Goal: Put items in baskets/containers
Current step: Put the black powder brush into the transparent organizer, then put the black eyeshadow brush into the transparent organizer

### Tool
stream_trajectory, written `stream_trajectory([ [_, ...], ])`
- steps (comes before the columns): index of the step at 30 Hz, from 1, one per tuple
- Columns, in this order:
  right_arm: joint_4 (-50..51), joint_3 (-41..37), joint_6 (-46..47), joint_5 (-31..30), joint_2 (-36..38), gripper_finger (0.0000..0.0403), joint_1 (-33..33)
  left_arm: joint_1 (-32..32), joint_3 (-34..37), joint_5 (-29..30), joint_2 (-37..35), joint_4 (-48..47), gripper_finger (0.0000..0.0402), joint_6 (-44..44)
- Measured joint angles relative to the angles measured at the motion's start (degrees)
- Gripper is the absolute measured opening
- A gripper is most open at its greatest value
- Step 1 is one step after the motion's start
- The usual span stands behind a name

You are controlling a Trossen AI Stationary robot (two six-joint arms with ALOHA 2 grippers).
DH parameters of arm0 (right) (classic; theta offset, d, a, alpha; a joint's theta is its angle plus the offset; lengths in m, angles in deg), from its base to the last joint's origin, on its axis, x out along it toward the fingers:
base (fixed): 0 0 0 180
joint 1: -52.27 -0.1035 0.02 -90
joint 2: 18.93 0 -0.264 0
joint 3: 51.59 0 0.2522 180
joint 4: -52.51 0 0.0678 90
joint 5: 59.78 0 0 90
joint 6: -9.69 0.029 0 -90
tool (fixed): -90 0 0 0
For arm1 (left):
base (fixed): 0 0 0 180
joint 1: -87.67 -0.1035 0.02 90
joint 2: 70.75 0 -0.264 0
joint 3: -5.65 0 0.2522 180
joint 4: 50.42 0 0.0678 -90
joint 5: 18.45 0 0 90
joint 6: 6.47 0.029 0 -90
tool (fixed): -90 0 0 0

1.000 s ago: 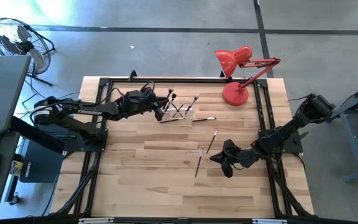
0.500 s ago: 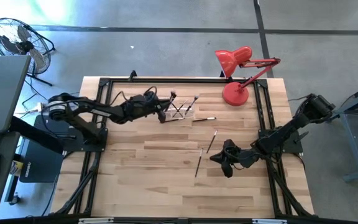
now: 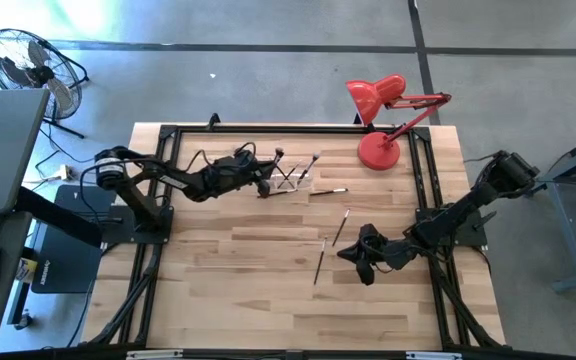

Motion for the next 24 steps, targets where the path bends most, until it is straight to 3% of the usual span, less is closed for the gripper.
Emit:
stream_trajectory([
  [4,0.0,0.0,-0.1,-1.0,0.0,0.0,0.0,0.0,0.0,0.0,0.4,0.2,0.0038,0.0],
  [12,0.0,0.0,-0.2,-1.6,0.0,0.0,0.0,0.0,0.0,0.1,0.4,0.2,0.0107,-0.2],
  [24,0.0,0.0,-0.6,-2.5,0.0,0.0,0.0,0.1,0.0,0.1,-1.0,0.9,0.0117,-0.2],
])
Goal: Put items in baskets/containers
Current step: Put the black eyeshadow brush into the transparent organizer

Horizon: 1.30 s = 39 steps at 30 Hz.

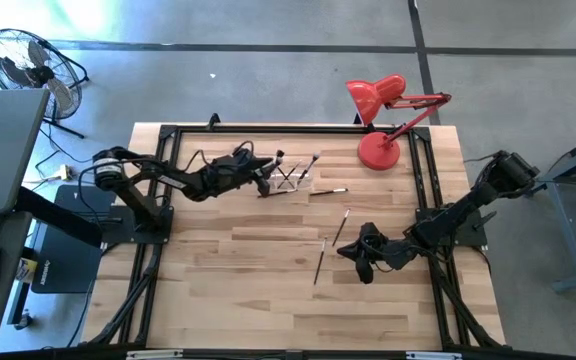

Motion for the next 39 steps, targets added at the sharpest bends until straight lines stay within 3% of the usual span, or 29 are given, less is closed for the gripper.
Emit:
stream_trajectory([
  [9,0.0,0.0,0.2,-0.3,0.0,0.0,0.0,0.0,-0.2,0.0,-5.5,0.2,0.0116,0.9],
  [18,0.0,0.0,0.5,-5.1,0.0,0.0,0.0,1.6,-0.2,-3.0,-12.1,-0.7,0.0116,2.0],
  [26,-0.1,0.0,0.9,-8.7,0.0,0.0,0.2,11.0,-1.6,2.0,-15.9,-13.1,0.0117,2.0],
  [30,0.8,0.0,7.7,-8.3,0.0,0.0,2.8,15.3,-3.7,4.1,-16.0,-22.1,0.0117,-1.3],
  [34,10.1,3.0,13.6,-1.2,0.0,0.0,7.2,17.6,-5.8,4.8,-15.9,-29.8,0.0117,-3.4],
  [39,34.0,13.5,13.9,5.4,0.0,0.0,12.1,17.6,-6.4,4.8,-15.9,-36.4,0.0117,-10.5],
])
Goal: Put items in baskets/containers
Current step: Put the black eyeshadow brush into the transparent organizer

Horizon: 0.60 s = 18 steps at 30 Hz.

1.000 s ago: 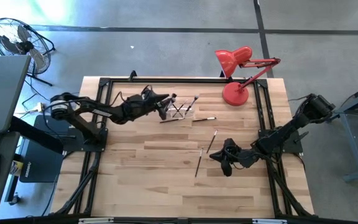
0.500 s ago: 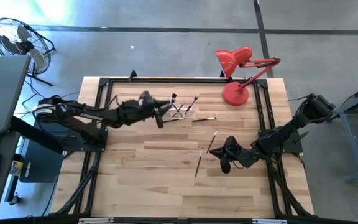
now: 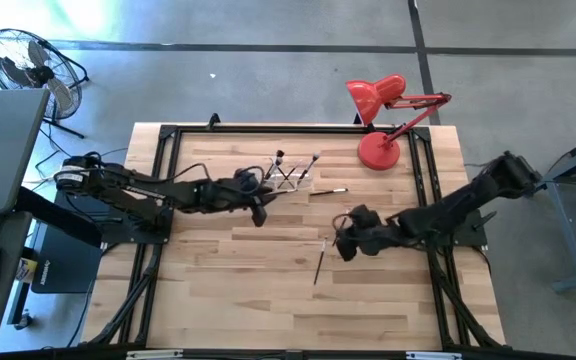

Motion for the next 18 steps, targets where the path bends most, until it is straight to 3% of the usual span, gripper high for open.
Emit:
stream_trajectory([
  [8,31.7,17.7,7.1,2.7,-4.5,0.0,6.0,0.0,0.0,-3.3,0.0,-7.0,0.0117,-1.3],
  [12,45.0,27.2,9.3,8.3,-12.5,0.0,8.0,0.0,0.0,-3.5,0.0,-9.6,0.0117,-1.1],
  [18,57.0,39.6,13.9,9.7,-25.1,0.0,8.5,0.0,0.0,-7.5,0.0,-11.3,0.0117,-1.1],
])
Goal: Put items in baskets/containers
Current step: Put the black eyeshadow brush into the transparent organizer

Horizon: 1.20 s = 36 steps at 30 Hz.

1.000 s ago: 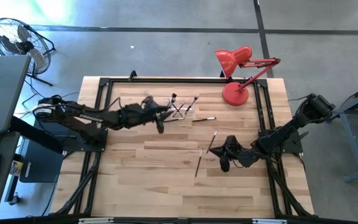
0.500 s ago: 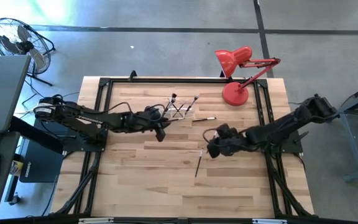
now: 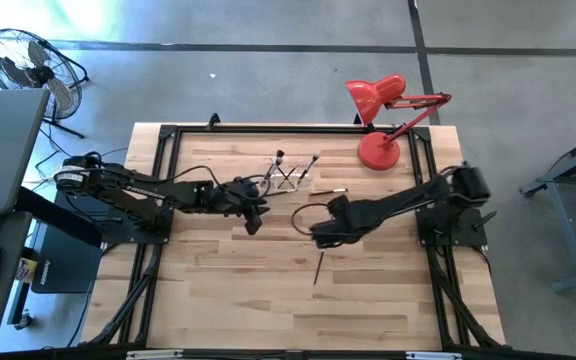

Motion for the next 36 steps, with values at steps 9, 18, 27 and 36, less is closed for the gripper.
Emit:
stream_trajectory([
  [9,1.9,3.1,12.9,1.0,-6.4,0.0021,1.7,0.0,0.0,-5.2,0.0,-4.1,0.0117,5.6],
  [18,0.0,1.0,17.8,1.6,-7.1,0.0082,2.7,0.0,0.0,-6.9,0.0,-8.6,0.0117,6.0],
  [27,-11.7,-7.7,18.8,4.6,-7.1,0.0123,2.8,0.0,0.0,-9.3,0.0,-9.7,0.0117,6.0],
  [36,-23.3,-13.5,-7.6,5.6,-6.4,0.0065,2.1,0.0,0.0,-10.6,0.0,-7.7,0.0117,6.3],
])
